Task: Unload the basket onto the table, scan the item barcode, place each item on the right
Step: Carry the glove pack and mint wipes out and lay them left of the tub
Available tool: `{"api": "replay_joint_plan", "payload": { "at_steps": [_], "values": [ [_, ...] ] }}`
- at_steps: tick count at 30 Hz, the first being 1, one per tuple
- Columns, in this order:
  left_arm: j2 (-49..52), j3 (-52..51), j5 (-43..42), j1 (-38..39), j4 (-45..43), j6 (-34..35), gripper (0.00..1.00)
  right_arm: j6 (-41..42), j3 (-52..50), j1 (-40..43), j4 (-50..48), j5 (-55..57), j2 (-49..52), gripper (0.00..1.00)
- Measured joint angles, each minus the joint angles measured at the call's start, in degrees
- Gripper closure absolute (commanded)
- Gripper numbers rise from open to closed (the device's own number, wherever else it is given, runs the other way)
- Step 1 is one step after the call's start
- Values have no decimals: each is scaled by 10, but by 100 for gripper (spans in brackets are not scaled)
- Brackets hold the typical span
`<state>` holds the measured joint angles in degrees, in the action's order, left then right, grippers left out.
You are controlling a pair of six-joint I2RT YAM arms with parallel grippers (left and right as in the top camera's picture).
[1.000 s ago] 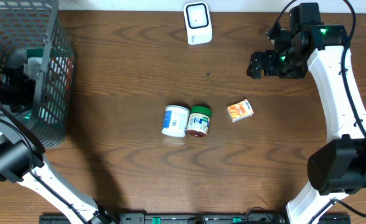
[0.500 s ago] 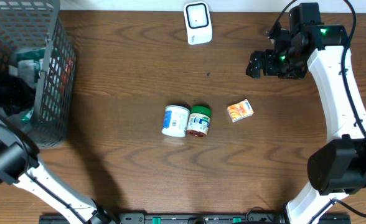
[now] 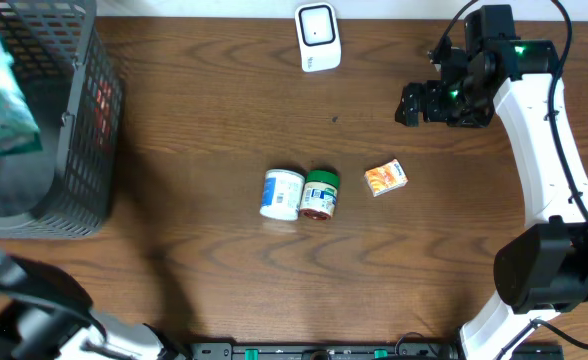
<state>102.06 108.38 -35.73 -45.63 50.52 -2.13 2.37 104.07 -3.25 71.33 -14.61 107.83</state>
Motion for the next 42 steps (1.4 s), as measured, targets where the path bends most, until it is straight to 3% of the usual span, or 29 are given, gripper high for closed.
{"api": "replay_joint_plan", "payload": {
  "at_steps": [7, 12, 18, 25, 34, 42],
  "values": [
    [-110, 1, 0, 0, -26, 49, 93, 0, 0, 5, -8, -8, 0, 1],
    [-179, 2, 0, 23, 51, 78, 93, 0, 0, 28, -14, -40, 0, 1],
    [-204, 6, -1, 147, 205, 78, 93, 0, 0, 57, -13, -64, 0, 1],
    [-180, -76, 43, 312, 218, 63, 93, 0, 0, 66, -11, -68, 0, 1],
    [-125, -285, 113, 449, 77, 89, 93, 0, 0, 66, -9, -71, 0, 1],
    [-113, -393, 185, 485, -69, 140, 93, 0, 0, 66, -7, -71, 0, 1]
  ]
}}
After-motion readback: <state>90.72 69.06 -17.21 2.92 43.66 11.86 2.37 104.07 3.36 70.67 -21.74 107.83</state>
